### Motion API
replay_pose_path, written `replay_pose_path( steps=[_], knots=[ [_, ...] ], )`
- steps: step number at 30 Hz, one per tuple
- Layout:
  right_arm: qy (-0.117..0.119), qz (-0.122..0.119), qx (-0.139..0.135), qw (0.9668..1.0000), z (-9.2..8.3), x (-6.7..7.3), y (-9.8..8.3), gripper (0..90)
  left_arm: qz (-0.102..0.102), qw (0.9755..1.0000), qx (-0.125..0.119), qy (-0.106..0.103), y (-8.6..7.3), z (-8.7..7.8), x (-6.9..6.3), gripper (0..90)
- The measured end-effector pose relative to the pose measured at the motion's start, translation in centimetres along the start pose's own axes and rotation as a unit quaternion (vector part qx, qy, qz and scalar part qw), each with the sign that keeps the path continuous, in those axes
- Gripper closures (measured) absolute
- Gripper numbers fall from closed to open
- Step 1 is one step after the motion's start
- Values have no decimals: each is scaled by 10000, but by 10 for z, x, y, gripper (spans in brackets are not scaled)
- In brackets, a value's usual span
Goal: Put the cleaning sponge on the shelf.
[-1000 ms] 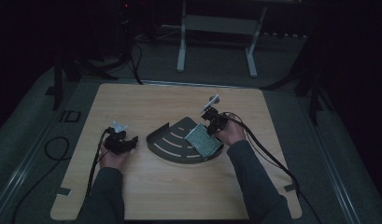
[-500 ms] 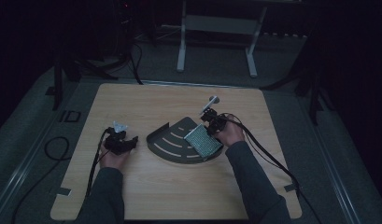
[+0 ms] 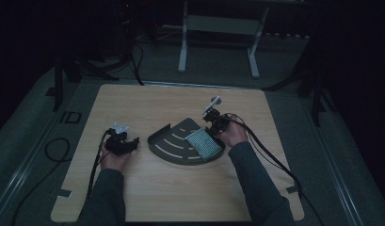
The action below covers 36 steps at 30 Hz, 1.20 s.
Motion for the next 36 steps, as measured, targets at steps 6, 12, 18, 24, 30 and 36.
replay_pose_path(
  steps=[6, 12, 18, 24, 30, 36],
  knots=[
    [-11, 66, -99, 9999, -6, -2, -1, 821, 0, 10000, 0, 0, 0, 0, 0, 429],
    [-54, 141, -251, 9996, -15, -6, -4, 766, 1, 10000, 0, 1, 0, 0, 0, 429],
    [-77, 291, -396, 9988, -22, -14, -9, 730, 1, 10000, -1, 0, 0, 0, 0, 429],
    [-104, 453, -516, 9976, -26, -24, -18, 692, 2, 10000, 3, 0, 0, 0, 0, 429],
    [-68, 610, -620, 9962, -28, -32, -31, 673, -1, 10000, 0, 2, 0, 0, 0, 429],
    [-7, 778, -649, 9949, -27, -37, -48, 631, 2, 10000, 2, 5, 0, 0, 0, 428]
  ],
)
Point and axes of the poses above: each handheld gripper's, and its own axes: z roughly forward along the jaws, y roughly out of its top, x roughly to its left, the point moved 1 cm from there along z, roughly forward along the jaws, and after that the axes turned 13 degrees about -y, right-handed, at the moved point
